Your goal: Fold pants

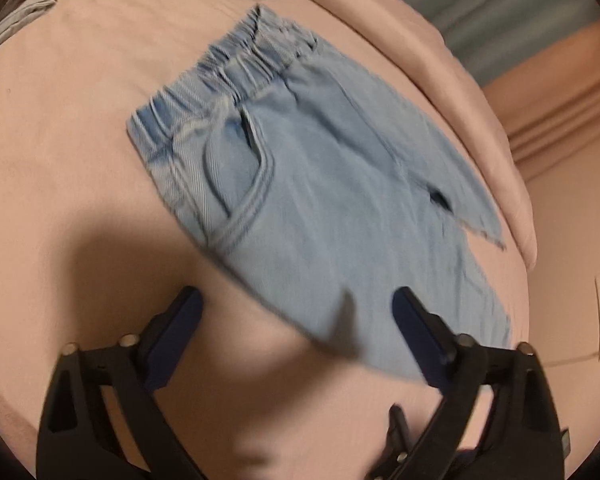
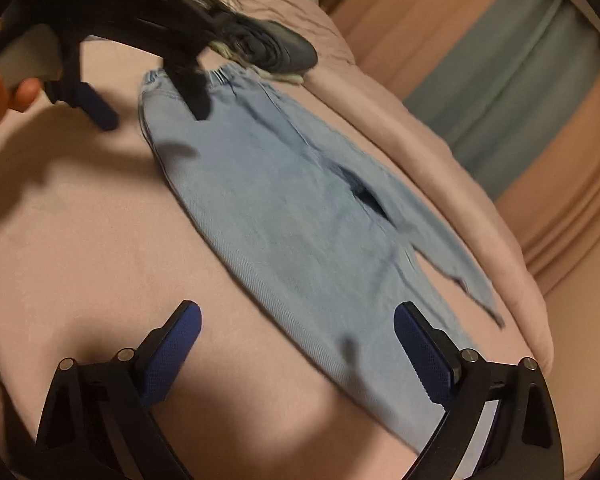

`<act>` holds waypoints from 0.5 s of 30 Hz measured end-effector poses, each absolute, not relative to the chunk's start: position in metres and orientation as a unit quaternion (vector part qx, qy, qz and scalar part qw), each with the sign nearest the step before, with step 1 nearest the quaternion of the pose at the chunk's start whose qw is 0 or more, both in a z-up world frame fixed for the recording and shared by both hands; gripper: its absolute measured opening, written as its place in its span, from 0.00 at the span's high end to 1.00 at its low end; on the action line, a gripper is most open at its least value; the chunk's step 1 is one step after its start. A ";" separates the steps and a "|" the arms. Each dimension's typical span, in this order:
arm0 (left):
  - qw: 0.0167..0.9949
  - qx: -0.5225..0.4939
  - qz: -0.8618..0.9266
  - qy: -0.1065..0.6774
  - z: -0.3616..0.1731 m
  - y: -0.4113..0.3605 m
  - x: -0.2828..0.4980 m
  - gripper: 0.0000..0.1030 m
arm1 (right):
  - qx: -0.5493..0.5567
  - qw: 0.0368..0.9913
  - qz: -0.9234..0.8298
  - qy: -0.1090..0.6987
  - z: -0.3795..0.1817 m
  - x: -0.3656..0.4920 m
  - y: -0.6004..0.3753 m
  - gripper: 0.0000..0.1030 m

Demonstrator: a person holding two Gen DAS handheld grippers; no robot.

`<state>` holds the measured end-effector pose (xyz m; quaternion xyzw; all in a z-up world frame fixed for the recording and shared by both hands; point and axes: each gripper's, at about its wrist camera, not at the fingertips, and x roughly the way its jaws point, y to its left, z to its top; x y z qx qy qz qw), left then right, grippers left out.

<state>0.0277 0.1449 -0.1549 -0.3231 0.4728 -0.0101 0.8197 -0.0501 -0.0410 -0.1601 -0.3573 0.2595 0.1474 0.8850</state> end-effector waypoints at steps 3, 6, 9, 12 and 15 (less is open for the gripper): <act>0.816 -0.348 -0.007 0.462 -0.156 0.151 0.036 0.41 | -0.347 0.887 0.157 0.261 -0.157 -0.038 -0.040 0.19; 0.811 -0.360 0.009 0.461 -0.158 0.156 0.042 0.63 | -0.339 0.883 0.165 0.278 -0.160 -0.026 -0.034 0.42; 0.809 -0.366 0.002 0.460 -0.160 0.162 0.041 0.73 | -0.328 0.881 0.186 0.286 -0.161 -0.024 -0.026 0.74; 0.815 -0.352 -0.005 0.461 -0.162 0.165 0.037 0.80 | -0.339 0.878 0.190 0.280 -0.165 -0.032 -0.020 0.89; 0.827 -0.325 -0.008 0.458 -0.156 0.159 0.035 0.84 | -0.330 0.877 0.198 0.289 -0.165 -0.033 -0.022 0.91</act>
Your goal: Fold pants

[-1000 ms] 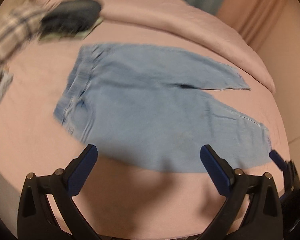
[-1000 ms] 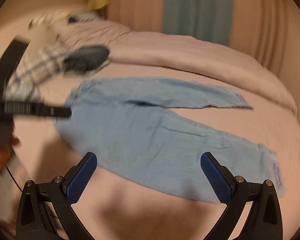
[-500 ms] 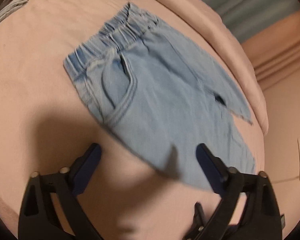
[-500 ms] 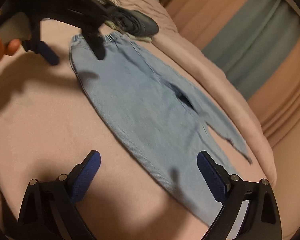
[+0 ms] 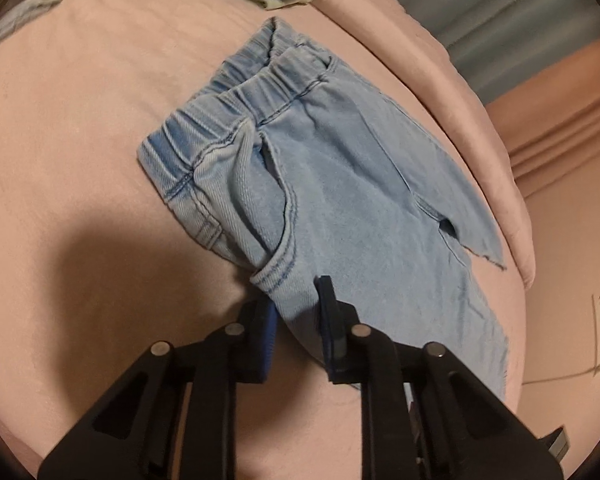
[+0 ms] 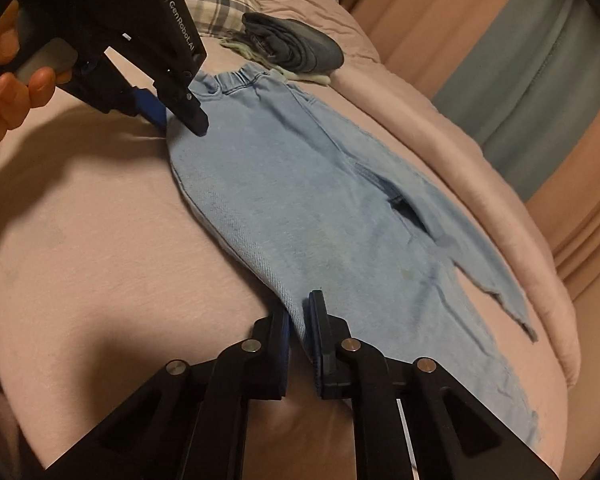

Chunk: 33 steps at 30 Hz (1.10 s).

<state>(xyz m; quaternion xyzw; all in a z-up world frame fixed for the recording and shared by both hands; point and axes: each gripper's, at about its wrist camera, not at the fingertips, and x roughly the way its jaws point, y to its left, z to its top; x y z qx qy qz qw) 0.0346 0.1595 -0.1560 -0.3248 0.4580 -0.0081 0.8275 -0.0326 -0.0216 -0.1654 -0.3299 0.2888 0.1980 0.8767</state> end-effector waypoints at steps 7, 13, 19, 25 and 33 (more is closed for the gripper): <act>0.839 -0.299 0.001 0.454 -0.154 0.164 0.023 0.83 | -0.264 0.879 0.236 0.318 -0.156 -0.036 -0.031 0.91; 0.845 -0.266 0.020 0.463 -0.154 0.167 0.023 0.61 | -0.217 0.882 0.253 0.333 -0.158 -0.029 -0.041 0.84; 0.898 -0.154 0.069 0.406 -0.113 0.171 0.000 0.56 | -0.129 0.903 0.254 0.322 -0.130 -0.030 -0.073 0.47; 0.914 -0.108 0.056 0.386 -0.109 0.159 0.025 0.47 | -0.087 0.927 0.141 0.336 -0.117 0.000 -0.105 0.47; 0.906 -0.024 0.017 0.421 -0.138 0.117 0.062 0.47 | -0.065 0.920 0.080 0.378 -0.135 0.017 -0.117 0.47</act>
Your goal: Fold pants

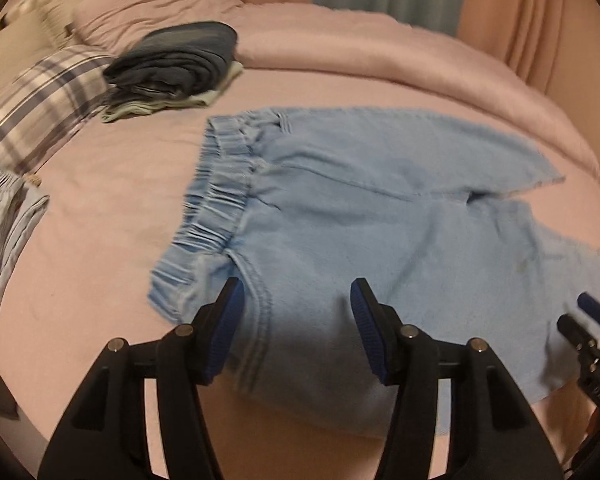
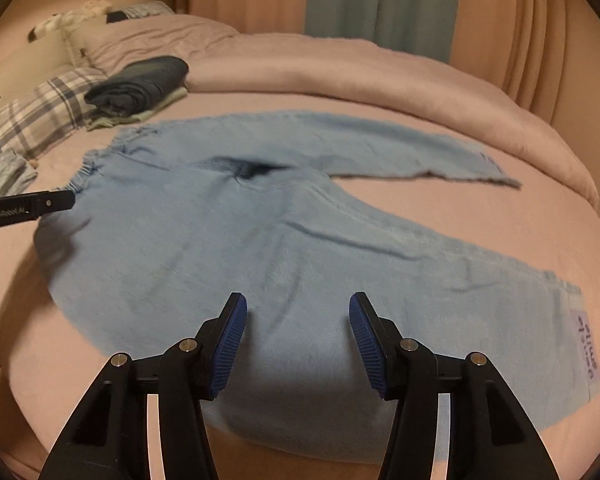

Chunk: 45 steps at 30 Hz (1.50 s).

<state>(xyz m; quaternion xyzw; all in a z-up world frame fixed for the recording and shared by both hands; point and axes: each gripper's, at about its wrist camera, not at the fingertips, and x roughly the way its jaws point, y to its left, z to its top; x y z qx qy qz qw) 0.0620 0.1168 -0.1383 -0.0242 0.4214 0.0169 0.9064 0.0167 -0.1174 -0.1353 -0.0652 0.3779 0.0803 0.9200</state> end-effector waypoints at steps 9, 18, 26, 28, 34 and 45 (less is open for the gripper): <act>0.898 0.030 0.028 0.439 -0.162 0.121 0.068 0.49 | -0.056 0.908 0.066 0.409 -0.153 0.013 -0.133 0.47; 0.897 0.033 0.023 0.441 -0.152 0.118 0.056 0.52 | -0.049 0.900 0.058 0.428 -0.152 0.004 -0.139 0.46; 0.905 0.131 -0.021 0.404 -0.159 0.073 0.022 0.38 | -0.059 0.909 0.140 0.388 -0.138 -0.001 -0.095 0.46; 0.902 0.142 -0.034 0.406 -0.168 0.070 0.011 0.37 | -0.085 0.895 0.153 0.409 -0.157 -0.002 -0.076 0.46; 0.904 0.095 -0.083 0.410 -0.159 0.090 0.006 0.37 | -0.089 0.895 0.158 0.408 -0.163 -0.008 -0.075 0.46; 0.924 0.048 -0.114 0.361 -0.088 0.136 0.074 0.24 | -0.101 0.874 0.256 0.400 -0.113 0.059 -0.082 0.39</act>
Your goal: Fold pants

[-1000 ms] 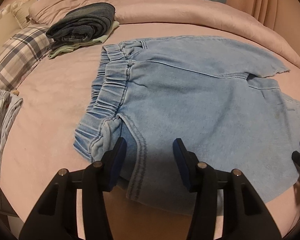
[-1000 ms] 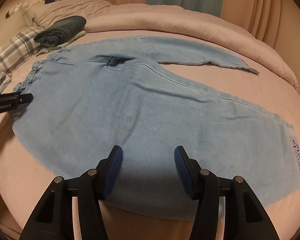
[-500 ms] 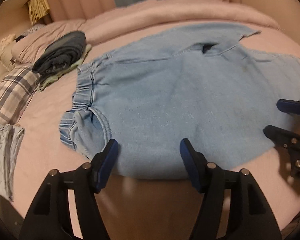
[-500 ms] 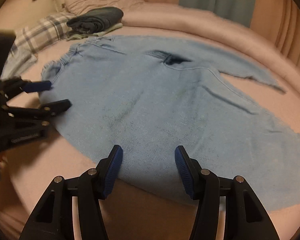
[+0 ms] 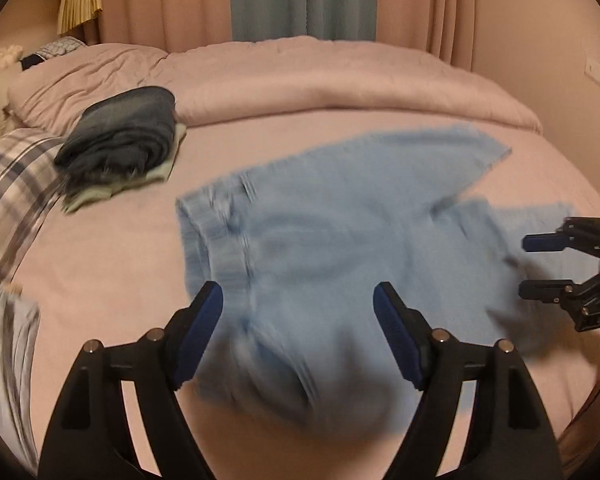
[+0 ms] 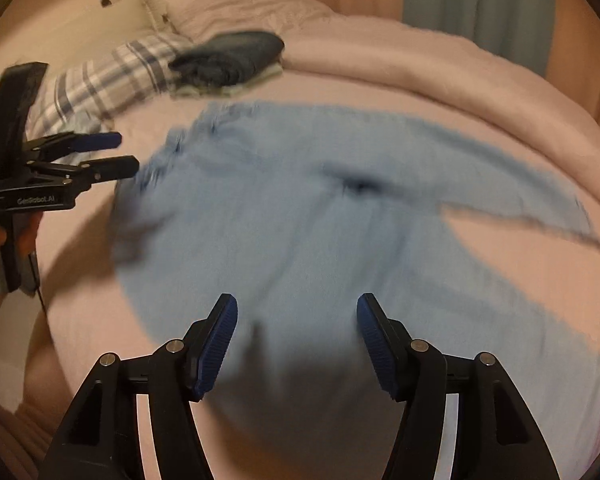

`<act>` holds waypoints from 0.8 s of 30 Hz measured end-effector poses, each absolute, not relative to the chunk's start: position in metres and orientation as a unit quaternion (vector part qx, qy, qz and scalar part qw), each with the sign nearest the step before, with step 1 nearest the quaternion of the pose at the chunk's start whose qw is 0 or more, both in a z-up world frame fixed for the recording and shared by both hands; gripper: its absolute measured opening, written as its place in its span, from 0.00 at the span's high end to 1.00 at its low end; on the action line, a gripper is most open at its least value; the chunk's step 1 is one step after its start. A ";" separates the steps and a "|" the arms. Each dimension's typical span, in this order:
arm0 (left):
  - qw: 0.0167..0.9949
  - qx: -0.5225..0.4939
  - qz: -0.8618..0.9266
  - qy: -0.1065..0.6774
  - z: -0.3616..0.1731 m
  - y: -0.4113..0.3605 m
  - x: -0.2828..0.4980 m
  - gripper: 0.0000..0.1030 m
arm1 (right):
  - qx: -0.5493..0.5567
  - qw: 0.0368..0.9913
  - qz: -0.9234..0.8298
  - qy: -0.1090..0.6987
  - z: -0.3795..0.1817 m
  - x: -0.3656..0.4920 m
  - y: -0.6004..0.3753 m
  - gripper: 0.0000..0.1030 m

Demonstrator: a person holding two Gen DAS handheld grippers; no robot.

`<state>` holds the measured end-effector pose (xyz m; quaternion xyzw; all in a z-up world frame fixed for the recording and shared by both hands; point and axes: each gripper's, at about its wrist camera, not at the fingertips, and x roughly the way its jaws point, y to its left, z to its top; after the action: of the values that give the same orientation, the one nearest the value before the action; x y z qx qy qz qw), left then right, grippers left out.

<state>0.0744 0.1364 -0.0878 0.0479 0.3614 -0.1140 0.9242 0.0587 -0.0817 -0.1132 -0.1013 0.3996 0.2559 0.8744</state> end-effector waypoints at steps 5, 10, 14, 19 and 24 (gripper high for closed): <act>0.916 0.043 -0.104 0.384 -0.086 0.162 0.161 0.24 | -0.135 0.872 0.259 0.393 -0.102 0.147 -0.071 0.38; 0.893 0.014 -0.111 0.436 -0.102 0.186 0.233 0.25 | -0.178 0.864 0.261 0.393 -0.096 0.237 -0.054 0.38; 0.871 0.014 -0.144 0.468 -0.118 0.191 0.265 0.26 | -0.217 0.848 0.277 0.397 -0.099 0.291 -0.036 0.38; 0.844 0.048 -0.200 0.495 -0.128 0.190 0.294 0.25 | -0.277 0.807 0.327 0.405 -0.113 0.335 -0.010 0.38; 0.808 0.069 -0.226 0.540 -0.148 0.187 0.311 0.40 | -0.309 0.755 0.327 0.477 -0.143 0.374 -0.002 0.38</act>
<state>0.3108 0.1867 -0.1475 0.0694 0.5401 -0.2261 0.8077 0.3738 -0.0019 -0.1432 -0.3087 0.4769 0.3266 0.7554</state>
